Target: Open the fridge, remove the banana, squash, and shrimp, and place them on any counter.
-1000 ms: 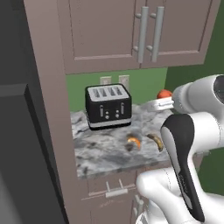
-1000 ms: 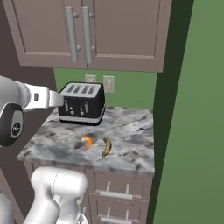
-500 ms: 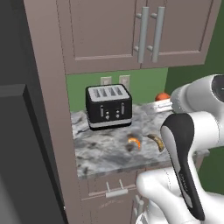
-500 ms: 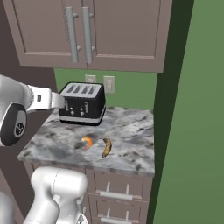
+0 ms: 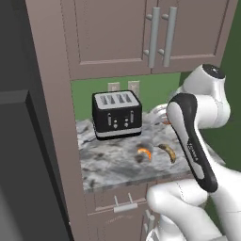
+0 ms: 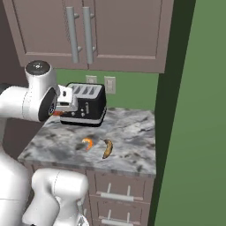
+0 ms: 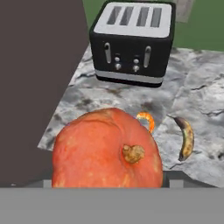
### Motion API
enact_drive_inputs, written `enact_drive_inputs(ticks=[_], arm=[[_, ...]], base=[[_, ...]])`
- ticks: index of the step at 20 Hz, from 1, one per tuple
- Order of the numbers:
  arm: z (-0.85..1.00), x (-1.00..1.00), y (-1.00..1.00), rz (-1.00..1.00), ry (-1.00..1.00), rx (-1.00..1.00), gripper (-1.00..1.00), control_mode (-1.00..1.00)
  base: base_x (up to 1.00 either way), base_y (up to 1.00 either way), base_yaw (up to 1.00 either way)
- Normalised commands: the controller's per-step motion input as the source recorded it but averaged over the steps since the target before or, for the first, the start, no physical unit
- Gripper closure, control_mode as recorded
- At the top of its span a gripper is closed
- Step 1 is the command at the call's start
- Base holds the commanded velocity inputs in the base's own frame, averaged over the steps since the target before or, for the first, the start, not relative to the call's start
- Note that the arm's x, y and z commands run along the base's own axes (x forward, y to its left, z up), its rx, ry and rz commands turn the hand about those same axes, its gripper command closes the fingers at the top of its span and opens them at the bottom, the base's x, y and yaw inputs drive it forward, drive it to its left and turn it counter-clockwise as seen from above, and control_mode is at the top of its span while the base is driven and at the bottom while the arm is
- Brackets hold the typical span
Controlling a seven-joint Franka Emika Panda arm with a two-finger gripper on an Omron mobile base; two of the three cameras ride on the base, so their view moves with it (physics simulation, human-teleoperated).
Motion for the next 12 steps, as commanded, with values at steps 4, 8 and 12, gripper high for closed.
enact_drive_inputs(ticks=[4, 8, 12], arm=[[-0.51, 0.8, 0.27, 0.0, 0.36, 0.0, 1.0, -1.0], [-0.71, 0.91, 0.25, 0.0, 0.34, -0.02, 1.0, -1.0], [-0.83, 0.94, 0.27, 0.0, 0.36, -0.05, 1.0, -1.0]], base=[[0.0, 0.0, 0.0], [0.0, 0.0, 0.0], [0.0, 0.0, 0.0]])
